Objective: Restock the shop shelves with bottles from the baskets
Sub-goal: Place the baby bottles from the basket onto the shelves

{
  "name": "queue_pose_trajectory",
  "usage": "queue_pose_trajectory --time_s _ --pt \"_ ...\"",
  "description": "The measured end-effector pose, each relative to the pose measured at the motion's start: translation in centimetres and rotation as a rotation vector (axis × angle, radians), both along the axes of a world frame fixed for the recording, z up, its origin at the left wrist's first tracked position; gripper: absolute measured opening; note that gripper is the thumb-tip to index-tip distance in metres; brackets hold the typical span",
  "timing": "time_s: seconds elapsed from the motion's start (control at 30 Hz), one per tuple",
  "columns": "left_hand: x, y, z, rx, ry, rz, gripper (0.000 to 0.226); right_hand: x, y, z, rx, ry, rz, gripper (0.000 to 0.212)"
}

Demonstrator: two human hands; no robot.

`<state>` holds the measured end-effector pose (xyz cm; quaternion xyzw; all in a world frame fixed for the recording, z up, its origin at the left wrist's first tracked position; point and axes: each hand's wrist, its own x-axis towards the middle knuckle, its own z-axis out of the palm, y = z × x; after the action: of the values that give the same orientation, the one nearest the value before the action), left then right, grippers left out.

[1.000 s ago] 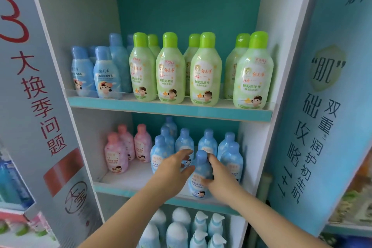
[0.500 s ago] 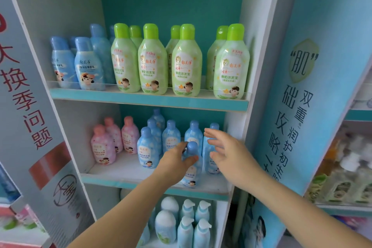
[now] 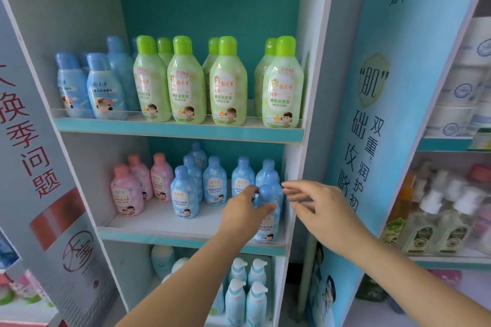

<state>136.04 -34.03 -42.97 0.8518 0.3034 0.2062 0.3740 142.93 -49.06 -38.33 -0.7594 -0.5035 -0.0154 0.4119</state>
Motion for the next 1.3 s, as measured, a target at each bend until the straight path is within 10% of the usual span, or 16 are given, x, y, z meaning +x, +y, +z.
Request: queue_pose_trajectory --time_s 0.7,0.97,1.3 --pt "-5.4 5.5 0.9 0.125 -0.201 0.113 0.030 -2.7 4.9 -1.6 -0.069 -0.018 0.077 0.040" --pt "-9.6 11.8 2.2 0.311 -0.169 0.352 0.041 -3.0 12.9 0.3 -0.266 -0.210 0.041 0.044" --pt "-8.0 14.3 1.3 0.372 -0.133 0.171 0.034 0.7 22.6 0.1 -0.604 -0.465 -0.015 0.043"
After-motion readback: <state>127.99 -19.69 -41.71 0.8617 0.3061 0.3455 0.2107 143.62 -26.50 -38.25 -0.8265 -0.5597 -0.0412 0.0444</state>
